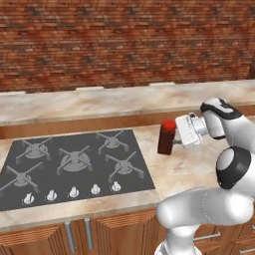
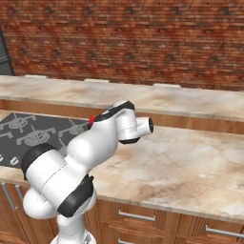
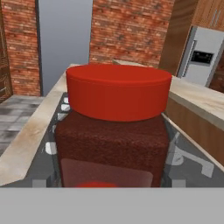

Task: Collect the paprika, ketchup, and shaker from the cabinet and place them next to the stove.

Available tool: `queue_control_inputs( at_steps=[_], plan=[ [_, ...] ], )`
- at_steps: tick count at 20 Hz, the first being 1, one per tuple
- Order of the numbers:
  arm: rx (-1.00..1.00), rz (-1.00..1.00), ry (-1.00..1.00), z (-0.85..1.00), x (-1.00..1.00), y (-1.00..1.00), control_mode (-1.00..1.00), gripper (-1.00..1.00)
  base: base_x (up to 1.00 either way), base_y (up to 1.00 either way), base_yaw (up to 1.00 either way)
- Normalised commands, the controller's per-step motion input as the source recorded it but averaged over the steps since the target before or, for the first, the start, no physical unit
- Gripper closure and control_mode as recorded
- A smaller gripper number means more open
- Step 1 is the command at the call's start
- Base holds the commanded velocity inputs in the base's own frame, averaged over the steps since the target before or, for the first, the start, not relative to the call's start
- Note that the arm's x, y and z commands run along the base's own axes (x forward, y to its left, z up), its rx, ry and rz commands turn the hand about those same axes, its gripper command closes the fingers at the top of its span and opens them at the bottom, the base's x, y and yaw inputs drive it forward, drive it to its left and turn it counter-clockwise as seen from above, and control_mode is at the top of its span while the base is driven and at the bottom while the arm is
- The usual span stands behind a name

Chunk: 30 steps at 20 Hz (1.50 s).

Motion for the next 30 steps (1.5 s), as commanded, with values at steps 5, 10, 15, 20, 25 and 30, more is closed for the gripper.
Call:
queue_control_inputs(
  at_steps=[5, 10, 15, 20, 25, 30],
  plan=[
    [-0.01, 0.02, -0.04, -0.36, 0.05, 0.0, -1.0, 1.0, 0.0, 0.0, 0.0],
    [-0.05, 0.0, -0.01, -0.35, 0.01, 0.02, -1.0, 1.0, 0.0, 0.0, 0.0],
    [-0.03, 0.0, -0.01, -0.31, 0.05, 0.03, -1.0, 1.0, 0.0, 0.0, 0.0],
    [-0.03, 0.0, 0.0, -0.33, 0.05, 0.07, -1.0, 1.0, 0.0, 0.0, 0.0],
    [-0.01, 0.01, 0.0, -0.35, 0.07, 0.05, -1.0, 1.0, 0.0, 0.0, 0.0],
    [0.0, 0.02, 0.0, -0.32, 0.12, 0.0, -1.0, 1.0, 0.0, 0.0, 0.0]
  ],
)
